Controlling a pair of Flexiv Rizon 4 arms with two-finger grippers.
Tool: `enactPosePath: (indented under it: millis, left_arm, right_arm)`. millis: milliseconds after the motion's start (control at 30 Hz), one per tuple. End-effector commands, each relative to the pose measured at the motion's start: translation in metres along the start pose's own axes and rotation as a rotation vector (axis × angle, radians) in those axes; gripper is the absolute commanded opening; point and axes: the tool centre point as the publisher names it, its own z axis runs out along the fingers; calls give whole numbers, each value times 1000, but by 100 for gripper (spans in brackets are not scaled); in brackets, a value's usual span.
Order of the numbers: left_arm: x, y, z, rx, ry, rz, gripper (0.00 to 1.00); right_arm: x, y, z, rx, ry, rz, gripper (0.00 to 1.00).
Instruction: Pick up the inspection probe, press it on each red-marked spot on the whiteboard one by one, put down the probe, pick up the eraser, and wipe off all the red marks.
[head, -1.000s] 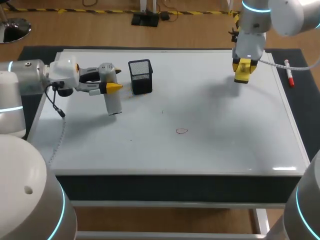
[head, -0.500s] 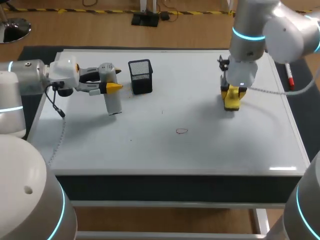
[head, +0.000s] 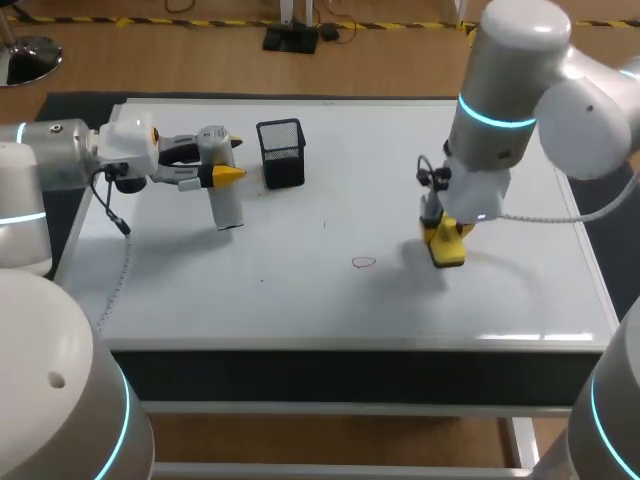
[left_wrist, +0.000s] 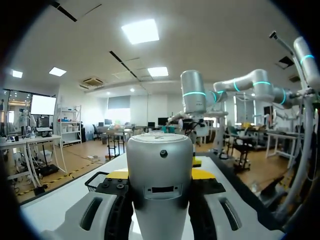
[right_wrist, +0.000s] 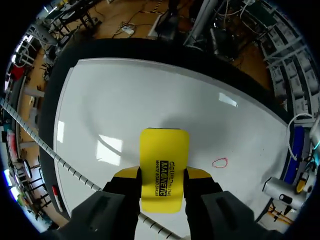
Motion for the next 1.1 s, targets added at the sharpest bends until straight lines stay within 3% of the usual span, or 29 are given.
enactPosePath:
  millis: [33, 300, 633, 867, 1100]
  left_arm:
    - [-1, -1, 0, 0, 4, -1, 0]
    - [-1, -1, 0, 0, 4, -1, 0]
    - [-1, -1, 0, 0, 4, -1, 0]
    - [-1, -1, 0, 0, 4, -1, 0]
    - [-1, -1, 0, 0, 4, -1, 0]
  right_arm:
    - [-25, 18, 3, 93, 12, -35, 0]
    - [-70, 5, 9, 75, 20, -138, 0]
    - [-113, -20, 20, 51, 30, -174, 0]
    - [-128, -27, 36, 37, 39, -189, 0]
    - [-130, -28, 48, 17, 54, -182, 0]
